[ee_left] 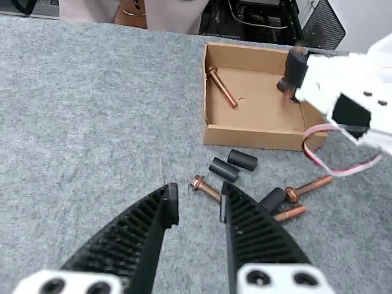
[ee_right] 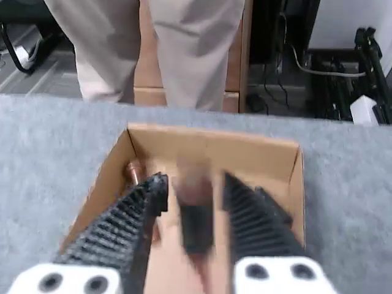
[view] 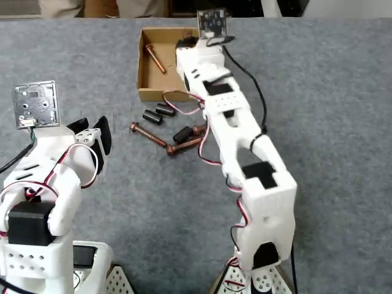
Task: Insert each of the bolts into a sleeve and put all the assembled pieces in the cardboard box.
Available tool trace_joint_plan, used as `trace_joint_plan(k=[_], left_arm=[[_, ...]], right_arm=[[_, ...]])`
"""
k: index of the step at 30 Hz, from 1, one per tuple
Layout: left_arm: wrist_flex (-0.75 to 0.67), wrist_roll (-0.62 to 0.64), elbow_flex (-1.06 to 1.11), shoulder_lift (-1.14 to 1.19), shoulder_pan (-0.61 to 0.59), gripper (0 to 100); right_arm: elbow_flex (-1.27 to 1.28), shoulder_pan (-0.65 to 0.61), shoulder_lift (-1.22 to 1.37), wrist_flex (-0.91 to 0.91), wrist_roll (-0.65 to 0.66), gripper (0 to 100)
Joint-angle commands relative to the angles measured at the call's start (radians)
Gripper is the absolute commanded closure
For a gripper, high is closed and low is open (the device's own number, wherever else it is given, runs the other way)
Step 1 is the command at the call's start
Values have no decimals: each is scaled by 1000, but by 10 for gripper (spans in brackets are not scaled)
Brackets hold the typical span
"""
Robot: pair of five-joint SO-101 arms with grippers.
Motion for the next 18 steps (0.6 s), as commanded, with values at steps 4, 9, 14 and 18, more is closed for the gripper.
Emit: trace_joint_plan(k=[4,9,14,18], left_arm=[[6,8,-20,-10,-12,878],[8,12,-18,8,-14,874],[49,176,-68,165,-12,876],[80,442,-163,383,-5,878]], right_arm=[[-196,15,47,100,-6,766],[-202,16,-7,192,-6,769],[-202,15,-154,430,-6,943],[-197,13,-274,621,-6,969]])
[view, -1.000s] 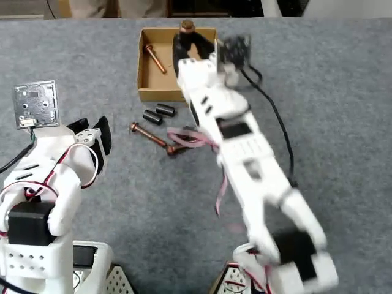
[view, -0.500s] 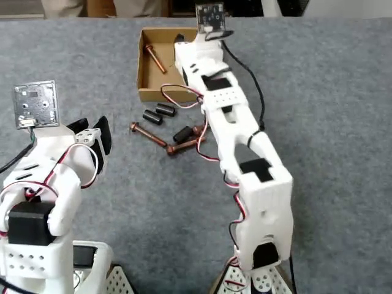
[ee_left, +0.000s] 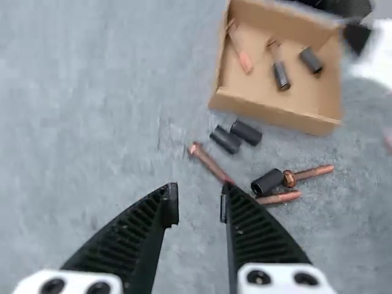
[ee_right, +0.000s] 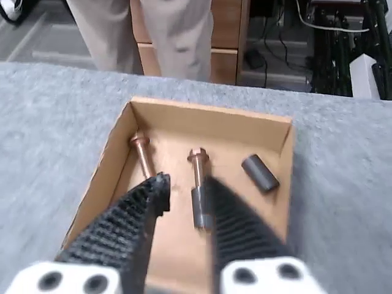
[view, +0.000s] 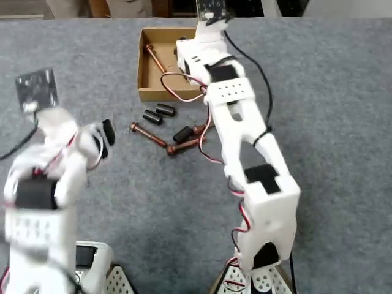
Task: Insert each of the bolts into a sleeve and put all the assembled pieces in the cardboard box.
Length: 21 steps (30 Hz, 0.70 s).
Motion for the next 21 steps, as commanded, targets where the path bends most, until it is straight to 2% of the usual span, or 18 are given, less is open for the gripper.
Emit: trace_joint_plan(k=[1,3,7,11,16,21], left_arm=[[58,247,-133,183,-3,878],[117,345,-210,295,6,875],[235,359,-379,536,87,874],[308,379,-571,792,126,878],[351,506,-798,1096,127,878],[387,612,-1002,1349,124,878]], right_arm=[[-45,15,-159,175,-6,969],[-48,18,-219,298,-5,969],[-48,27,-383,634,54,998],[-45,53,-529,850,86,997],[-31,108,-596,994,169,997],[110,148,-604,1010,166,997]])
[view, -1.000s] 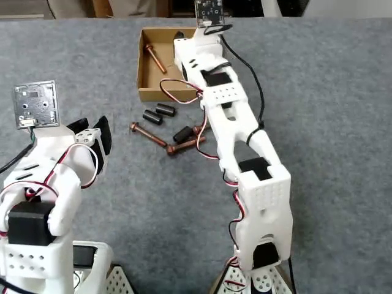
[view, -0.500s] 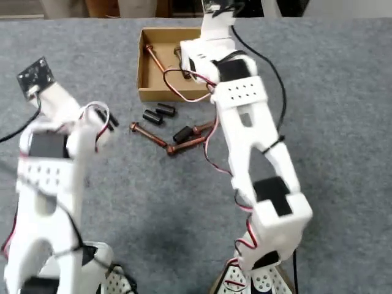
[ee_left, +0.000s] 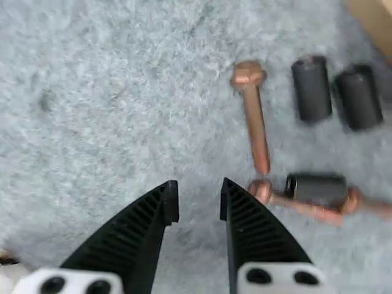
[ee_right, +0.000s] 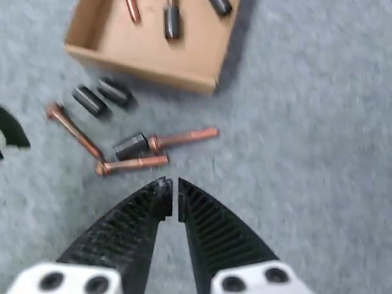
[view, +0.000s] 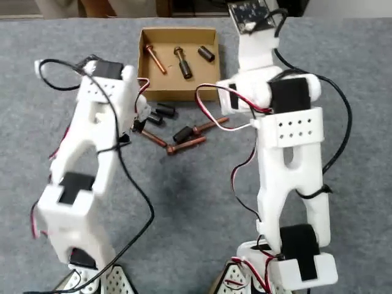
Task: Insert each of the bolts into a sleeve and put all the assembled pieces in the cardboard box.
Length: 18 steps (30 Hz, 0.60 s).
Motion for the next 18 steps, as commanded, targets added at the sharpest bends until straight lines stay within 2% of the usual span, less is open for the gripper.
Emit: trace_joint_plan(k=[1,7,18], left_arm=[[20,49,-173,134,11,878],[20,51,-336,315,23,878],[18,52,-505,490,-9,875]], right_arm=[[87,30,-33,8,11,997],[226,53,-33,-52,15,998],[246,96,-35,-75,17,998]])
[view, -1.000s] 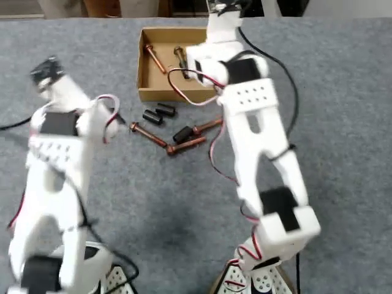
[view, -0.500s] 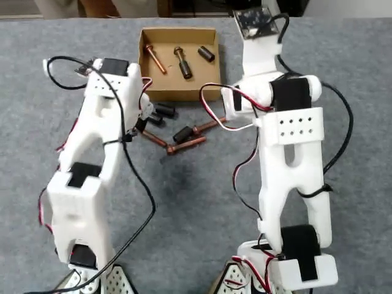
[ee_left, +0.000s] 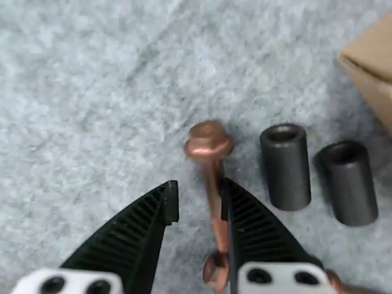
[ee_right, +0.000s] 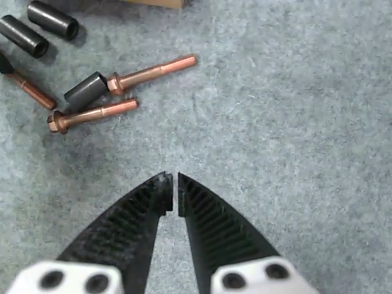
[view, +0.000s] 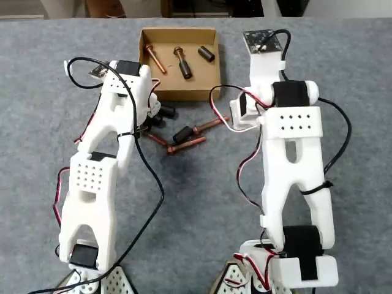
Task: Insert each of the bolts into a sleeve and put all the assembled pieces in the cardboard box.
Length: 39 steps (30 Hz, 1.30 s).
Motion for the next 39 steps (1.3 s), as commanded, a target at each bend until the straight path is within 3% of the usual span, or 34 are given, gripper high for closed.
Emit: trace_joint_plan(k=[1,10,13,15,20,25,29,32,39], left_arm=[[8,9,-68,21,-20,875],[15,8,-78,108,-23,882],[63,-2,-107,108,-23,992],[100,-28,-158,108,-23,974],[98,-233,-222,90,-55,982],[98,-370,-175,-90,-54,982],[98,-446,6,-351,-43,982],[95,-483,222,-568,-43,982],[-38,-608,746,-1066,-123,982]], right_arm=[[1,5,-35,-18,14,998],[1,-2,-33,-40,14,998],[1,-2,-33,-34,14,998],[1,-2,-33,-32,8,998],[-7,-7,-33,9,0,996],[-5,-62,-33,120,-124,996],[1,-150,-24,137,-219,996],[1,-236,-24,98,-367,996],[93,-392,-21,-138,-649,995]])
